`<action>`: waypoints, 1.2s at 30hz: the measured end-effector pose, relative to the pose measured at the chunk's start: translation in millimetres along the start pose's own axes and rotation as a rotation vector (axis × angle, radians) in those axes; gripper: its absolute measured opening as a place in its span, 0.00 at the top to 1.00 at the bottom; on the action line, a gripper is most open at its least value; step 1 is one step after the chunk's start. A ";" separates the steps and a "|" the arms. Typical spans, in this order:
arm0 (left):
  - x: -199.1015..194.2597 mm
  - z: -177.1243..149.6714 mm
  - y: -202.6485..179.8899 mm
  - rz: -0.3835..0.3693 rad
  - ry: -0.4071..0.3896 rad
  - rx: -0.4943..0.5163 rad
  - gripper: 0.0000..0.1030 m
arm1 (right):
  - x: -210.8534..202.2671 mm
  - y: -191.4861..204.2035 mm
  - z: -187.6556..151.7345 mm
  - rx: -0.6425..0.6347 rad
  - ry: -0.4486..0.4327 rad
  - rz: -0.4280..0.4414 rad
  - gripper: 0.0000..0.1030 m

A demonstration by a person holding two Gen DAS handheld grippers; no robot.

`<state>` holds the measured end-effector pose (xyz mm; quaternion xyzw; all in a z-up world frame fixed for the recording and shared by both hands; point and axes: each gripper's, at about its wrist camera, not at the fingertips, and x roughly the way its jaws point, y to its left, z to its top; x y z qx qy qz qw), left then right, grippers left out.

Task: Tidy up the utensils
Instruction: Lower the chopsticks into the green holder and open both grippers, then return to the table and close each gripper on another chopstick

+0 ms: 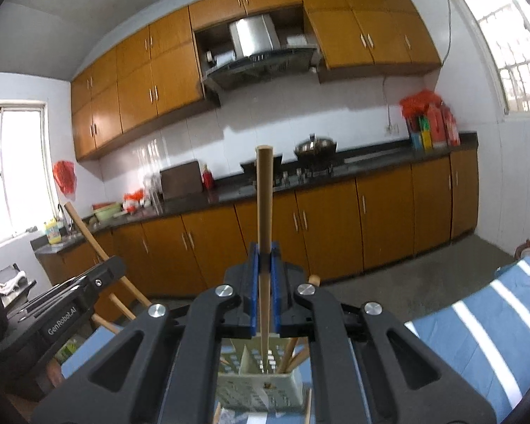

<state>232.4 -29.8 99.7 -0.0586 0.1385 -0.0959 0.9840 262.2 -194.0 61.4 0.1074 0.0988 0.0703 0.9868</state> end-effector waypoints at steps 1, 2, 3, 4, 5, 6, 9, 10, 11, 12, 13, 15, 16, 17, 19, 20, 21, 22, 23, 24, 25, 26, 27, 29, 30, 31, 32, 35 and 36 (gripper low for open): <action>2.2 -2.8 0.5 -0.009 0.017 -0.003 0.93 | 2.6 -0.8 -4.5 0.001 0.017 0.004 0.89; 3.5 -4.6 0.8 -0.015 0.030 -0.007 0.93 | 3.0 -1.4 -6.1 0.002 0.022 0.005 0.89; 1.8 -5.9 2.9 -0.017 0.034 -0.012 0.93 | 3.6 2.2 -7.5 0.001 0.024 0.006 0.86; 1.4 -5.4 4.4 -0.023 0.037 -0.017 0.93 | 2.1 2.1 -7.2 0.000 0.024 0.009 0.81; -0.5 -5.5 4.1 -0.027 0.038 -0.019 0.93 | -0.4 3.2 -6.6 -0.001 0.020 0.009 0.79; -2.5 -4.9 4.2 -0.028 0.036 -0.020 0.93 | -3.4 4.1 -5.9 -0.002 0.015 0.008 0.77; -10.4 -0.2 4.3 -0.029 0.026 -0.023 0.88 | -14.2 6.2 -1.6 -0.007 0.000 0.007 0.76; -13.6 1.7 4.7 -0.026 0.019 -0.025 0.80 | -18.9 6.9 0.4 -0.007 -0.006 0.008 0.76; -17.7 3.6 5.1 -0.023 0.010 -0.027 0.74 | -23.2 7.0 2.0 -0.008 -0.011 0.007 0.76; -20.5 4.7 5.8 -0.021 0.004 -0.028 0.73 | -29.8 7.8 3.8 -0.011 -0.019 0.007 0.76; -26.1 6.4 6.4 -0.018 -0.004 -0.030 0.72 | -35.4 7.0 4.8 -0.013 -0.023 0.008 0.75; -33.7 8.3 6.9 -0.016 -0.012 -0.035 0.72 | -46.2 7.4 5.7 -0.019 -0.032 0.004 0.74; -39.8 8.9 8.0 -0.013 -0.018 -0.040 0.72 | -53.4 7.0 5.4 -0.020 -0.032 0.000 0.73; -46.1 9.1 10.0 -0.010 -0.022 -0.044 0.72 | -58.9 5.6 4.4 -0.018 -0.030 -0.003 0.73; -57.0 7.3 14.4 -0.005 -0.026 -0.052 0.72 | -71.0 0.6 -1.3 -0.011 -0.017 -0.017 0.71; -62.4 5.5 17.1 -0.002 -0.025 -0.057 0.72 | -76.4 -3.1 -5.8 -0.006 -0.007 -0.024 0.71; -68.1 2.6 20.3 0.003 -0.021 -0.061 0.72 | -83.1 -9.3 -15.2 0.005 0.013 -0.035 0.69; -75.7 -3.4 24.2 0.013 -0.012 -0.066 0.72 | -86.6 -14.0 -24.3 0.012 0.036 -0.045 0.68; -79.3 -9.1 27.0 0.020 -0.001 -0.067 0.72 | -87.4 -17.8 -31.7 0.016 0.057 -0.054 0.67; -83.5 -16.6 30.3 0.029 0.013 -0.067 0.72 | -87.6 -22.1 -43.0 0.020 0.090 -0.067 0.67; -86.9 -30.8 35.2 0.048 0.044 -0.066 0.72 | -85.4 -28.4 -59.2 0.027 0.143 -0.081 0.67; -86.3 -38.2 38.1 0.056 0.068 -0.065 0.72 | -81.4 -32.6 -72.7 0.034 0.189 -0.087 0.67; -85.3 -48.8 41.3 0.065 0.099 -0.064 0.72 | -74.9 -39.0 -96.1 0.040 0.268 -0.092 0.67; -79.3 -76.8 48.6 0.078 0.185 -0.064 0.72 | -66.0 -43.7 -131.3 0.044 0.380 -0.099 0.67; -76.0 -88.9 51.3 0.082 0.223 -0.068 0.72 | -61.4 -44.1 -150.0 0.046 0.440 -0.088 0.67; -72.1 -103.6 53.7 0.088 0.268 -0.073 0.72 | -58.7 -43.3 -163.2 0.047 0.481 -0.082 0.67; -69.7 -114.3 55.1 0.089 0.303 -0.075 0.72 | -56.8 -42.3 -175.9 0.049 0.517 -0.073 0.67; -62.3 -142.0 54.3 0.081 0.389 -0.065 0.72 | -51.2 -31.5 -203.6 0.046 0.595 -0.049 0.68; -60.5 -148.2 52.6 0.075 0.410 -0.060 0.72 | -49.9 -29.7 -208.5 0.043 0.610 -0.042 0.68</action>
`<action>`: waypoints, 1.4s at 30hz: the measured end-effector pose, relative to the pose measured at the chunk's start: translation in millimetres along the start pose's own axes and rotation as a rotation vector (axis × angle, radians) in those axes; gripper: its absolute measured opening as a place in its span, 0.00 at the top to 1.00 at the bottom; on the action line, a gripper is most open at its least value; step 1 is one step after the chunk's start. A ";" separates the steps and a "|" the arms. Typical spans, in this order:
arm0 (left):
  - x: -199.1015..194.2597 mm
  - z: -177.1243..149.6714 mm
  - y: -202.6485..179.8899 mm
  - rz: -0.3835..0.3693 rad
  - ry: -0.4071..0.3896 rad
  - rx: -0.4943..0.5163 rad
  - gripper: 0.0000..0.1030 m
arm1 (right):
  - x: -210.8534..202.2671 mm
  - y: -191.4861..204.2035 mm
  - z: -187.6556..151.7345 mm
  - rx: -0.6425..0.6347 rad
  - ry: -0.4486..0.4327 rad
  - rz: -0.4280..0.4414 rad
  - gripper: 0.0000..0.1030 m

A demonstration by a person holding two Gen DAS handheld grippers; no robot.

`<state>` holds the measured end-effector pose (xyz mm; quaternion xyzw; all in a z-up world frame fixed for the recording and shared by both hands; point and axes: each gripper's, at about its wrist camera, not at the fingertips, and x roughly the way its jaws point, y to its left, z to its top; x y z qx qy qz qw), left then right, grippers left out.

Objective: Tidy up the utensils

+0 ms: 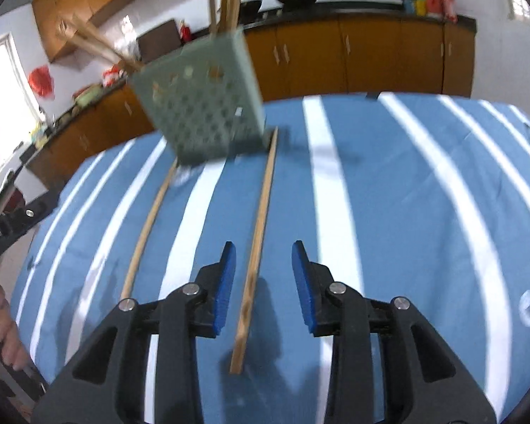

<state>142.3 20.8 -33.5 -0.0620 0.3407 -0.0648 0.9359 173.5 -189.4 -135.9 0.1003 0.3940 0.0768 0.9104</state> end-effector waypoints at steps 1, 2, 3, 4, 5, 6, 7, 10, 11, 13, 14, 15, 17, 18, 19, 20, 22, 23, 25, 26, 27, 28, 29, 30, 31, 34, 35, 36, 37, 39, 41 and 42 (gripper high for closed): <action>5.0 -4.6 -3.0 -0.007 0.022 0.008 0.72 | 4.8 4.3 -4.3 -0.009 0.014 0.002 0.68; 7.1 -7.6 -4.9 -0.012 0.034 0.013 0.72 | 7.1 6.6 -5.1 -0.017 0.022 0.001 0.68; 8.8 -10.7 -7.9 -0.017 0.043 0.020 0.72 | 10.6 10.0 -6.8 -0.032 0.032 -0.006 0.68; 11.1 -12.7 -10.8 -0.022 0.053 0.028 0.72 | 11.9 12.9 -4.6 -0.042 0.038 -0.013 0.68; 12.9 -14.4 -12.6 -0.027 0.060 0.034 0.72 | 13.6 14.2 -4.0 -0.053 0.044 -0.022 0.68; 15.3 -15.3 -16.0 -0.030 0.070 0.041 0.72 | 14.7 14.4 -4.2 -0.061 0.052 -0.030 0.70; 16.7 -18.1 -17.7 -0.032 0.075 0.044 0.72 | 16.9 12.9 -4.1 -0.066 0.058 -0.037 0.76; 23.8 -24.2 -23.5 -0.034 0.102 0.059 0.72 | 19.4 10.4 -2.6 -0.066 0.059 -0.058 0.92; 26.0 -26.8 -25.0 -0.035 0.111 0.062 0.72 | 18.0 7.5 -3.1 -0.061 0.056 -0.062 0.92; 30.7 -30.3 -30.6 -0.037 0.133 0.072 0.72 | 17.4 1.4 -1.5 -0.046 0.052 -0.083 0.92; 32.6 -32.5 -33.2 -0.035 0.138 0.076 0.72 | 16.6 -3.6 -0.4 -0.034 0.048 -0.093 0.92; 34.8 -33.9 -35.4 -0.032 0.145 0.082 0.72 | 15.4 -9.5 0.6 -0.020 0.044 -0.105 0.92; 40.6 -36.3 -39.2 -0.020 0.166 0.093 0.72 | 13.5 -19.7 2.6 0.005 0.039 -0.124 0.92; 43.5 -37.3 -40.8 -0.013 0.176 0.097 0.72 | 11.9 -25.2 3.1 0.018 0.037 -0.130 0.92; 47.3 -38.5 -42.5 -0.003 0.189 0.102 0.73 | 9.9 -32.0 3.4 0.032 0.034 -0.137 0.92; 49.8 -39.5 -43.4 0.005 0.196 0.105 0.73 | 9.1 -35.2 4.4 0.037 0.033 -0.140 0.92; 55.7 -41.8 -45.5 0.021 0.210 0.116 0.81 | 7.2 -41.3 4.6 0.044 0.031 -0.146 0.92; 58.3 -42.7 -46.0 0.028 0.219 0.118 0.86 | 7.6 -41.8 5.1 0.043 0.031 -0.147 0.92; 58.9 -43.5 -44.3 0.049 0.211 0.122 0.92 | 8.1 -42.2 5.1 0.037 0.032 -0.145 0.92; 59.0 -43.1 -42.1 0.055 0.208 0.117 0.92 | 8.7 -42.1 5.0 0.034 0.032 -0.145 0.92; 59.7 -42.1 -38.9 0.059 0.208 0.108 0.92 | 9.2 -41.3 5.1 0.030 0.033 -0.144 0.92; 60.1 -40.8 -33.9 0.069 0.208 0.096 0.93 | 9.7 -40.4 5.1 0.025 0.033 -0.142 0.92; 60.6 -39.4 -28.3 0.080 0.206 0.086 0.93 | 10.2 -39.9 5.5 0.021 0.033 -0.141 0.92; 60.6 -38.2 -23.1 0.091 0.205 0.075 0.93 | 10.5 -39.0 5.6 0.016 0.033 -0.140 0.92; 61.1 -36.3 -15.9 0.103 0.204 0.060 0.93 | 11.3 -38.5 6.2 0.011 0.034 -0.141 0.92; 63.1 -31.2 0.1 0.123 0.198 0.028 0.93 | 13.6 -37.1 8.4 -0.001 0.035 -0.146 0.92; 63.6 -28.6 2.6 0.121 0.198 0.025 0.93 | 14.4 -36.5 9.2 -0.006 0.035 -0.149 0.92; 64.3 -28.0 4.0 0.118 0.198 0.025 0.93 | 15.5 -36.1 10.5 -0.012 0.036 -0.152 0.92; 64.8 -27.6 4.7 0.118 0.198 0.027 0.93 | 16.2 -35.6 10.8 -0.015 0.037 -0.155 0.91; 65.8 -27.5 4.1 0.122 0.194 0.036 0.93 | 17.6 -34.7 11.8 -0.026 0.040 -0.159 0.91; 65.8 -28.3 3.3 0.125 0.187 0.046 0.92 | 18.4 -33.9 12.3 -0.039 0.041 -0.165 0.91; 67.2 -27.1 3.7 0.126 0.184 0.052 0.92 | 18.8 -33.5 12.2 -0.045 0.041 -0.168 0.91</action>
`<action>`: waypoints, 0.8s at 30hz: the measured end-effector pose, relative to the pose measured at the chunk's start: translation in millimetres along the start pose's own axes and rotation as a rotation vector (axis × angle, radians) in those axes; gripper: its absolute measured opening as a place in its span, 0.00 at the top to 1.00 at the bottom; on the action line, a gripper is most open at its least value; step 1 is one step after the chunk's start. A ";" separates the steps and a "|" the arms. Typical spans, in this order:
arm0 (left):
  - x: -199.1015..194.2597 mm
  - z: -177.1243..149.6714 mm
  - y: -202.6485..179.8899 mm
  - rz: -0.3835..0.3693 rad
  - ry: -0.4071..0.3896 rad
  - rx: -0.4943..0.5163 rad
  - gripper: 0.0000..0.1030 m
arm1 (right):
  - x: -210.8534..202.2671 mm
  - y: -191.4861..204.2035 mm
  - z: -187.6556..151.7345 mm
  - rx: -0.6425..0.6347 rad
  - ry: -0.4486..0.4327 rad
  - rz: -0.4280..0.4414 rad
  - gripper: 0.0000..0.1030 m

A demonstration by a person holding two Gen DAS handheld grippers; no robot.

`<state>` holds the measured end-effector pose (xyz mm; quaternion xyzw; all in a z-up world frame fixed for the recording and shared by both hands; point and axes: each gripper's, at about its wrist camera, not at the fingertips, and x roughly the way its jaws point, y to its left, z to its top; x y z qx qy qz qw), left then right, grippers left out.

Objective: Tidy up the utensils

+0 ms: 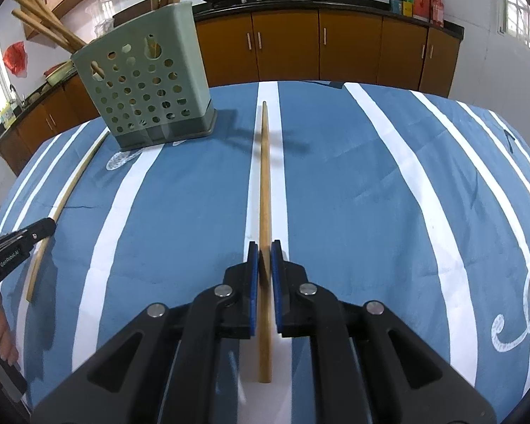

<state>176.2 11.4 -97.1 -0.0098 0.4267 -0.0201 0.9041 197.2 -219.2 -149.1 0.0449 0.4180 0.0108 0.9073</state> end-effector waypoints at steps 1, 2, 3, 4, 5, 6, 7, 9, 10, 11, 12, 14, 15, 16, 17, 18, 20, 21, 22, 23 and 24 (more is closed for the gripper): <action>0.2 -0.4 -0.3 0.002 -0.002 0.006 0.92 | 0.0 0.3 -0.1 -0.001 0.000 -0.001 0.91; 0.4 0.4 -0.1 0.002 -0.002 0.006 0.92 | 0.2 0.5 -0.1 -0.002 0.001 -0.002 0.91; 0.4 0.5 0.3 0.000 -0.002 0.004 0.92 | 0.3 0.5 -0.2 -0.003 0.001 -0.003 0.91; 0.5 0.6 1.0 -0.004 -0.002 0.001 0.92 | 0.5 0.6 -0.2 -0.005 0.002 -0.006 0.91; 0.9 0.9 1.9 -0.007 -0.002 -0.001 0.92 | 0.7 1.2 -0.2 -0.007 0.002 -0.009 0.91; 0.8 0.5 2.6 -0.009 -0.002 -0.004 0.92 | 0.6 1.7 -0.3 -0.010 0.002 -0.012 0.91; 0.8 0.4 2.8 -0.011 -0.002 -0.005 0.92 | 0.6 2.3 -0.3 -0.015 0.002 -0.017 0.91; 1.0 0.5 2.8 -0.012 -0.002 -0.007 0.92 | 0.7 2.5 -0.3 -0.020 0.003 -0.023 0.91; 1.1 0.5 2.8 -0.013 -0.002 -0.007 0.92 | 0.5 2.7 -0.6 -0.022 0.003 -0.026 0.91; 1.0 0.4 2.8 -0.013 -0.002 -0.007 0.92 | 0.3 3.5 -0.7 -0.025 0.002 -0.029 0.91; 1.4 0.8 3.1 -0.016 -0.002 -0.010 0.92 | 0.4 3.9 -0.7 -0.026 0.003 -0.031 0.91; 1.7 1.1 4.1 -0.022 -0.001 -0.015 0.92 | 0.2 4.2 -0.7 -0.030 0.003 -0.036 0.91; 1.9 1.2 4.5 -0.026 -0.001 -0.018 0.92 | 0.4 4.3 -0.6 -0.030 0.003 -0.037 0.91; 2.2 1.4 4.9 -0.028 -0.001 -0.020 0.92 | 0.3 4.3 -0.6 -0.031 0.003 -0.037 0.91; 2.5 1.7 5.0 -0.029 -0.001 -0.021 0.92 | 0.2 4.5 -0.7 -0.031 0.002 -0.038 0.91; 2.8 1.8 5.1 -0.028 -0.001 -0.020 0.92 | 0.3 4.6 -0.8 -0.031 0.002 -0.037 0.91; 3.0 1.8 5.2 -0.025 -0.001 -0.018 0.92 | 0.2 4.5 -0.8 -0.031 0.002 -0.038 0.91; 2.9 1.9 4.9 -0.023 -0.001 -0.016 0.92 | 0.2 4.6 -0.7 -0.032 0.002 -0.039 0.91; 3.0 1.9 4.6 -0.022 -0.001 -0.015 0.92 | 0.2 4.6 -0.8 -0.033 0.002 -0.039 0.91; 2.9 1.9 4.6 -0.022 -0.001 -0.015 0.92 | 0.1 4.7 -0.8 -0.033 0.002 -0.040 0.91; 3.0 1.9 4.5 -0.023 -0.001 -0.016 0.92 | 0.1 4.9 -0.9 -0.034 0.002 -0.040 0.91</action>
